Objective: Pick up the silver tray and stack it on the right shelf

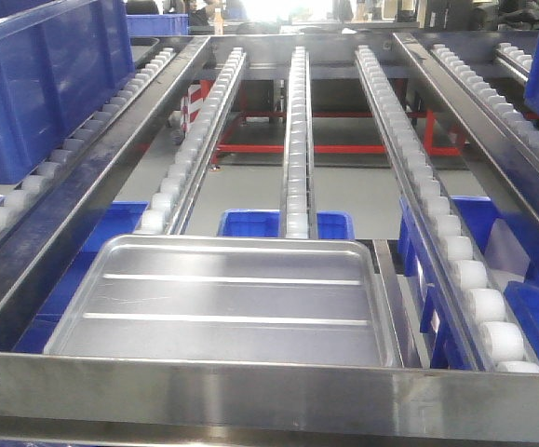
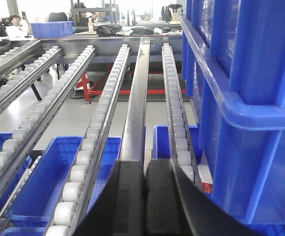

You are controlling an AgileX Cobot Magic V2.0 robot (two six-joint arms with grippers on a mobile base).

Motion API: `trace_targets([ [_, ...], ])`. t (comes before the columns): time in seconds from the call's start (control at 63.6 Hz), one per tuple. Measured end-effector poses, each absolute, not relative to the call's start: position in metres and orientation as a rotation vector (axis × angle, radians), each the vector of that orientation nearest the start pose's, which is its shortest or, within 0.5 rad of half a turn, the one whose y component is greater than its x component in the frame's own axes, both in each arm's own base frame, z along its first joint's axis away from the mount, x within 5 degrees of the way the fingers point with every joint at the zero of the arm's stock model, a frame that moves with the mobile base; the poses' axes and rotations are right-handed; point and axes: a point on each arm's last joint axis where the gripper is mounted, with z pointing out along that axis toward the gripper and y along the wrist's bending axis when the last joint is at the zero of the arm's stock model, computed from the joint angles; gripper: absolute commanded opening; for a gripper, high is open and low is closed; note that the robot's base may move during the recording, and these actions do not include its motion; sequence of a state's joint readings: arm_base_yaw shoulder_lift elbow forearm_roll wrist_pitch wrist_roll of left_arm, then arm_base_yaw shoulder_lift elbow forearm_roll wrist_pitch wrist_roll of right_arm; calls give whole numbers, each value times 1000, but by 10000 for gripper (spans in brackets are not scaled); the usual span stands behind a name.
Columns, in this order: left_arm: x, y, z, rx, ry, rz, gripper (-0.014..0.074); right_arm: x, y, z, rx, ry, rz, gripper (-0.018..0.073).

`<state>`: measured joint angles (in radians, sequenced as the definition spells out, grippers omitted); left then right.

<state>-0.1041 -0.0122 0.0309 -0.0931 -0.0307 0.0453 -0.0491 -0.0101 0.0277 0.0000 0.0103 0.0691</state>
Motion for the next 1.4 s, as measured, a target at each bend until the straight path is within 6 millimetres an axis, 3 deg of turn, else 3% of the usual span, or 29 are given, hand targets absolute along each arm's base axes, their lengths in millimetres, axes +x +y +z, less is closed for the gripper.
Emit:
trace_targets([
  [0.834, 56, -5, 207, 38, 1458, -121, -101, 57, -3, 203, 89, 1509, 16, 67],
  [1.07, 55, -5, 214, 30, 1387, -119, -100, 55, -3, 214, 83, 1397, 17, 67],
  [1.148, 53, -5, 227, 35, 1381, -121, -100, 53, -3, 228, 84, 1353, 21, 67],
  [1.321, 42, -5, 299, 69, 1412, -109, -100, 38, -2, 294, 77, 1219, 23, 69],
  [1.4, 43, -6, 328, 77, 1477, -117, -100, 41, -2, 315, 79, 1268, 23, 74],
])
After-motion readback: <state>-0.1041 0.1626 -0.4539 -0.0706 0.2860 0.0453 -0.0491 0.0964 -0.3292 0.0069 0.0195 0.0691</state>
